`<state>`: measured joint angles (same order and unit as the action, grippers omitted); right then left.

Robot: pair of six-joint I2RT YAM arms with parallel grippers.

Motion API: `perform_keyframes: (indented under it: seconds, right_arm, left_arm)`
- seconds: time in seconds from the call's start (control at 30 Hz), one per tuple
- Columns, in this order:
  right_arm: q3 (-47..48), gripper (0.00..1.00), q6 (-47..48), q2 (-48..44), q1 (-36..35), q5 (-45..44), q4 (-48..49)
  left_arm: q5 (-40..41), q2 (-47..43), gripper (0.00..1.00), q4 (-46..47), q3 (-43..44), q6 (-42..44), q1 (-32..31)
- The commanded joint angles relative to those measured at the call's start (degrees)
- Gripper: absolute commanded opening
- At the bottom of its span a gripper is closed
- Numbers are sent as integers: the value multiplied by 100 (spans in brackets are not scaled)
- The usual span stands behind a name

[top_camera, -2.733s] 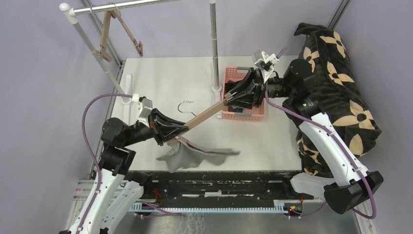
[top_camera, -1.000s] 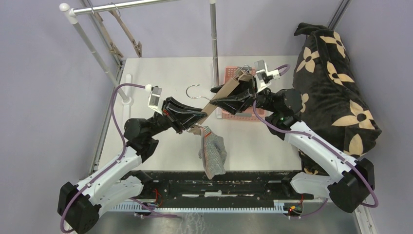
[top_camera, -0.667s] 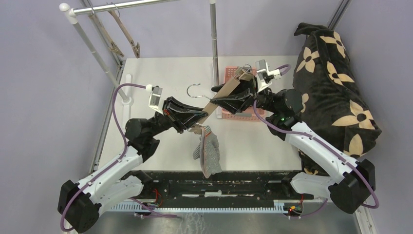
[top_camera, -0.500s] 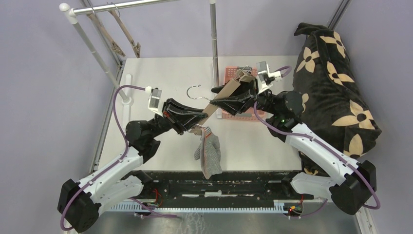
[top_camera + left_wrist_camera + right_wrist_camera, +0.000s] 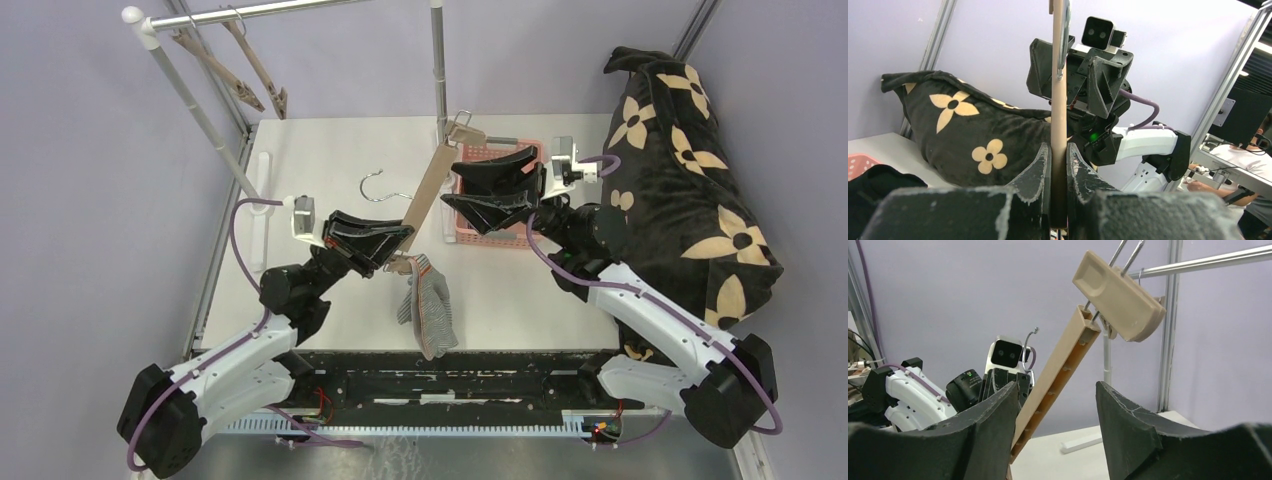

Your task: Remove the underwear clipped to the hanger

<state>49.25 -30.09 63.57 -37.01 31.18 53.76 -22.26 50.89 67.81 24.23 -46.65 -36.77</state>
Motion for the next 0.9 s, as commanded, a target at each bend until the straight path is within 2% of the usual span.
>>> perform_keyframes:
  seconds: [0.0,0.2,0.37,0.4,0.47,0.5,0.6,0.67,0.73,0.77,0.8,0.83,0.87]
  right_arm:
    - [205,67,-196,148,-27,-154,651]
    - [282,74,-352,351,-85,-193,951]
    - [382,73,-389,383,-116,-125,901]
    - [406,70,-373,375,-121,-121,827]
    - [444,54,-309,342,-130,-122,632]
    - [485,49,-283,334,-133,-99,551]
    - [530,39,-285,378,-137,-20,487]
    - [545,37,-311,413,-137,12,465]
    - [564,32,-320,443,-135,24,456]
    - [564,25,-318,452,-135,40,444]
    - [574,11,-314,466,-132,75,438]
    - [588,2,-314,466,-135,78,406]
    - [590,1,-297,459,-132,86,387]
  left_arm:
    - [239,20,3,696,216,-83,-66]
    - [200,367,3,1027,334,-217,-209]
    - [224,606,3,1113,419,-186,-336]
    - [222,642,3,1127,437,-184,-353]
    - [224,695,3,1172,471,-178,-402]
    - [218,720,3,1182,499,-182,-438]
    - [236,804,3,1234,570,-169,-498]
    - [252,852,3,1251,614,-168,-532]
    - [266,904,3,1262,655,-161,-578]
    - [266,924,3,1265,678,-160,-595]
    - [278,950,3,1268,694,-160,-616]
    - [283,969,3,1273,702,-152,-634]
    - [290,993,3,1277,715,-134,-644]
